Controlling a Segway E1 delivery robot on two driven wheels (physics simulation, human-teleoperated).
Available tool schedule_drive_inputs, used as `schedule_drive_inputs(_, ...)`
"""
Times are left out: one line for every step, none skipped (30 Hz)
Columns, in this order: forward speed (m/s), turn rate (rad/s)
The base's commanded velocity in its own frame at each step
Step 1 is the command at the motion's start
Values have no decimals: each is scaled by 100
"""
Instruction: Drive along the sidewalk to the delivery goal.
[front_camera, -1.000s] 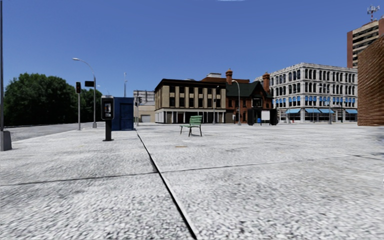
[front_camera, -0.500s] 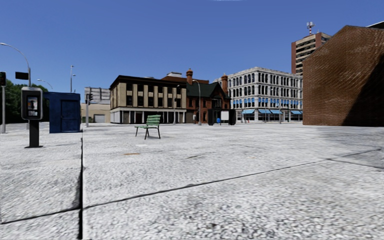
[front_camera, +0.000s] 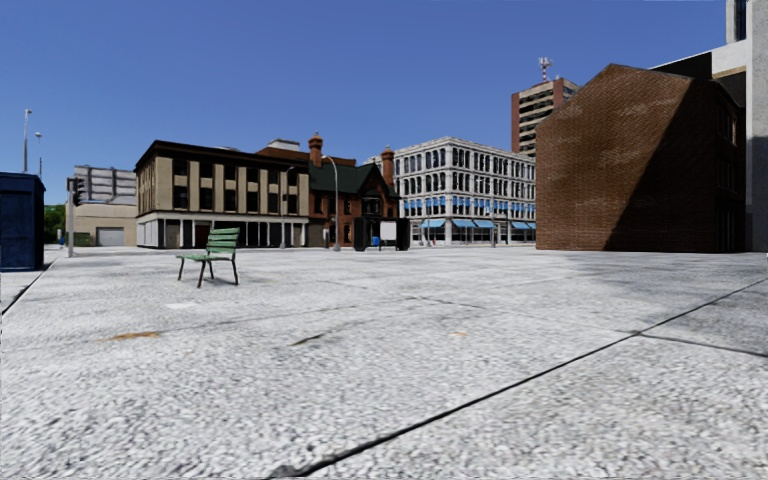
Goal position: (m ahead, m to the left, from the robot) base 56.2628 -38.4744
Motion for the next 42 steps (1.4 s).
schedule_drive_inputs(200,0)
schedule_drive_inputs(200,0)
schedule_drive_inputs(200,0)
schedule_drive_inputs(200,0)
schedule_drive_inputs(200,0)
schedule_drive_inputs(200,0)
schedule_drive_inputs(200,0)
schedule_drive_inputs(200,0)
schedule_drive_inputs(200,0)
schedule_drive_inputs(200,0)
schedule_drive_inputs(200,0)
schedule_drive_inputs(200,0)
schedule_drive_inputs(200,0)
schedule_drive_inputs(200,-12)
schedule_drive_inputs(200,-12)
schedule_drive_inputs(200,-22)
schedule_drive_inputs(200,-26)
schedule_drive_inputs(200,-27)
schedule_drive_inputs(200,-27)
schedule_drive_inputs(200,-19)
schedule_drive_inputs(200,-5)
schedule_drive_inputs(200,0)
schedule_drive_inputs(200,0)
schedule_drive_inputs(200,0)
schedule_drive_inputs(200,0)
schedule_drive_inputs(200,0)
schedule_drive_inputs(200,0)
schedule_drive_inputs(200,0)
schedule_drive_inputs(200,0)
schedule_drive_inputs(200,0)
schedule_drive_inputs(200,0)
schedule_drive_inputs(200,0)
schedule_drive_inputs(200,0)
schedule_drive_inputs(200,-4)
schedule_drive_inputs(200,-8)
schedule_drive_inputs(200,-9)
schedule_drive_inputs(200,-9)
schedule_drive_inputs(200,-16)
schedule_drive_inputs(200,-31)
schedule_drive_inputs(200,-43)
schedule_drive_inputs(200,-47)
schedule_drive_inputs(200,-48)
